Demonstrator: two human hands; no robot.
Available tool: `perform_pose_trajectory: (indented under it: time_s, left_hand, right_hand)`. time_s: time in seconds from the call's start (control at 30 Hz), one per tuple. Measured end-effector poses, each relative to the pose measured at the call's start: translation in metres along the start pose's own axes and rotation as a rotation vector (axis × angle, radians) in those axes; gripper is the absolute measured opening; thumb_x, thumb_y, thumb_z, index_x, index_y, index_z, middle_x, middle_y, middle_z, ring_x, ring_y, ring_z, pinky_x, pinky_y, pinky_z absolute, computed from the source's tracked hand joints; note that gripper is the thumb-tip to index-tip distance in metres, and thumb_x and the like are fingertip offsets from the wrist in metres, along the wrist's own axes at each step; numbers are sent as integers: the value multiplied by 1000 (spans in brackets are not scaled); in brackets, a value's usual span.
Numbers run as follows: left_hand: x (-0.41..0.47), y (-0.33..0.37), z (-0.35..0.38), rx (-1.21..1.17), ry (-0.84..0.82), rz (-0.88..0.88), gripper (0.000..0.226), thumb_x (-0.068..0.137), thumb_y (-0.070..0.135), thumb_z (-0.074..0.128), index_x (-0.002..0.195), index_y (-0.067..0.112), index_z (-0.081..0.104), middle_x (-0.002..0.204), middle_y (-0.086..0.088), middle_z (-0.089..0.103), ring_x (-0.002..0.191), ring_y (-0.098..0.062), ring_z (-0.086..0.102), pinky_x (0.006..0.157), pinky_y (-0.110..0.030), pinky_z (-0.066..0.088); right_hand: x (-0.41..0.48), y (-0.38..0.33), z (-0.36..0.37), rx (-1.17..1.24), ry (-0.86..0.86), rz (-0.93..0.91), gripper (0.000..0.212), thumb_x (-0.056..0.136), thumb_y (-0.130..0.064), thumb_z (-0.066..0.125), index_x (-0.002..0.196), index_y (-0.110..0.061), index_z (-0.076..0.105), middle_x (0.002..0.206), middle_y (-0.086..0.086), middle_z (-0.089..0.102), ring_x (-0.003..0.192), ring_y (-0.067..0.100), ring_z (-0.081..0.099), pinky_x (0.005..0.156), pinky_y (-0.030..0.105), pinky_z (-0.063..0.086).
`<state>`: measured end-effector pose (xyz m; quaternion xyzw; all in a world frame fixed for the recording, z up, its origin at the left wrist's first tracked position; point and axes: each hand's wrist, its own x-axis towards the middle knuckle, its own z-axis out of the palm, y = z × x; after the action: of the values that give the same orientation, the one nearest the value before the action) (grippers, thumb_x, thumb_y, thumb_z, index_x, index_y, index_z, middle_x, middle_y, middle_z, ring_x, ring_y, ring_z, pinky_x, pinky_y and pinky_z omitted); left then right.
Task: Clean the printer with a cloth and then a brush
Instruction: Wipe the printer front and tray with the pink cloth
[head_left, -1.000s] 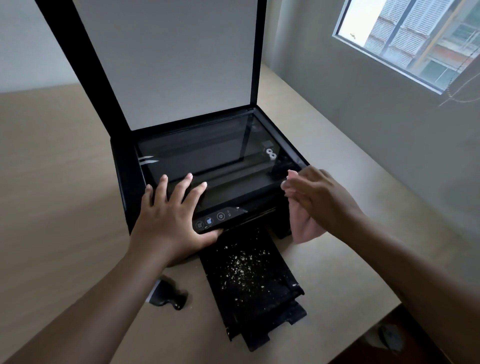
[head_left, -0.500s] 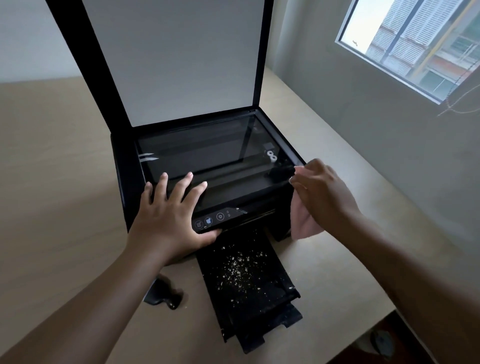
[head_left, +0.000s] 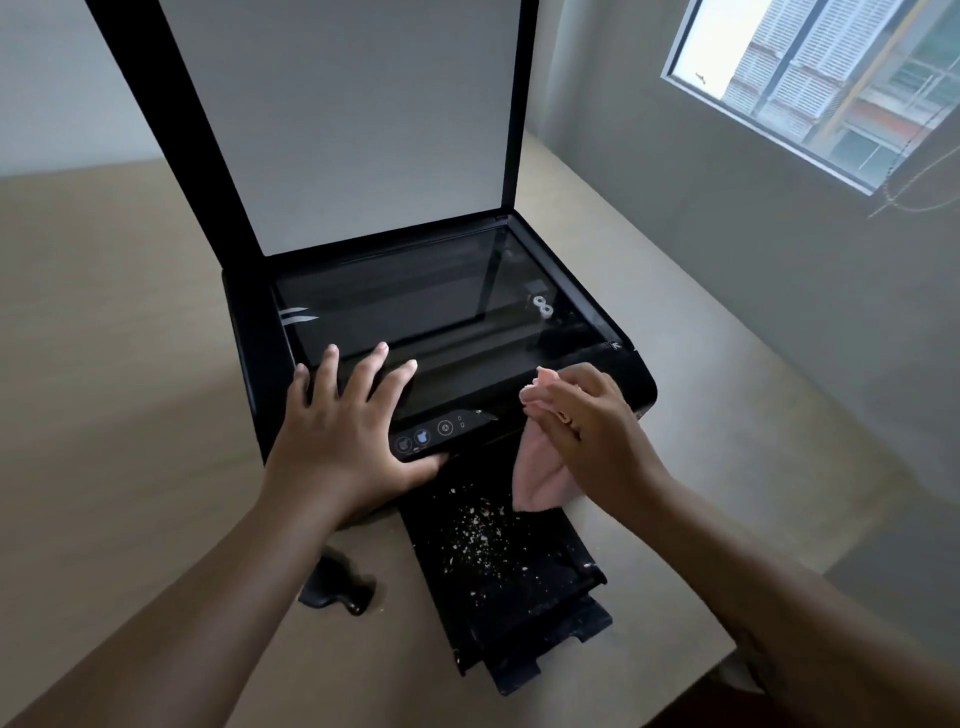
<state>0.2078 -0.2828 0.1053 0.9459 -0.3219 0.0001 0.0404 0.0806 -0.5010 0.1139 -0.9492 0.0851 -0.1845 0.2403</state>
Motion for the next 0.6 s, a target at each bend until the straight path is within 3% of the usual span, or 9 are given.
perform_pose_trajectory:
  time_s: [0.1,0.2,0.27,0.33,0.5,0.57,0.6]
  left_hand:
    - [1,1,0,-11,17,7,104,62,91,36,151,41,12,163,8,7,149,-33,0,118,-55,4]
    - [2,1,0,-16,19,10,105,61,91,35,150,41,14,163,7,9,149,-33,1,118,-55,4]
    - [1,2,1,-14,7,9,104,62,92,33,151,41,13,163,7,8,149,-33,0,118,-55,4]
    - [1,1,0,-14,-13,5,102,64,94,27,151,41,11,164,8,5,149,-32,-3,118,-55,2]
    - [0,0,-7,-190,-23,19,81,80,81,16,149,41,28,163,10,14,150,-26,-2,119,-48,-2]
    - [2,-12,-12,-338,-10,47,68,86,66,23,145,36,40,160,10,25,150,-22,5,119,-41,2]
    - [3,-22,-14,-368,-14,73,63,89,58,27,144,33,42,159,8,29,150,-20,9,118,-37,6]
  right_hand:
    - [-5,11,-10,-28,99,-76,20,92,-16,63,110,-14,71,112,5,62,104,21,57,86,28,49]
    - [11,43,-10,1,377,299,23,96,-25,56,112,-15,68,124,9,61,115,25,58,97,38,49]
    - [13,44,7,3,384,438,35,94,-33,47,119,-14,63,134,14,55,130,32,47,108,45,41]
    - [8,26,30,-22,336,370,38,94,-35,46,121,-12,61,141,18,50,140,35,36,114,51,31]
    - [0,-14,59,6,197,-134,25,98,-19,53,112,-7,69,132,13,61,134,27,47,112,42,37]
    - [7,-1,47,6,162,-188,21,98,-16,54,109,-7,70,125,9,65,127,25,54,105,42,44]
    - [13,8,39,5,182,-128,21,98,-15,54,107,-7,70,122,9,67,123,26,58,101,44,47]
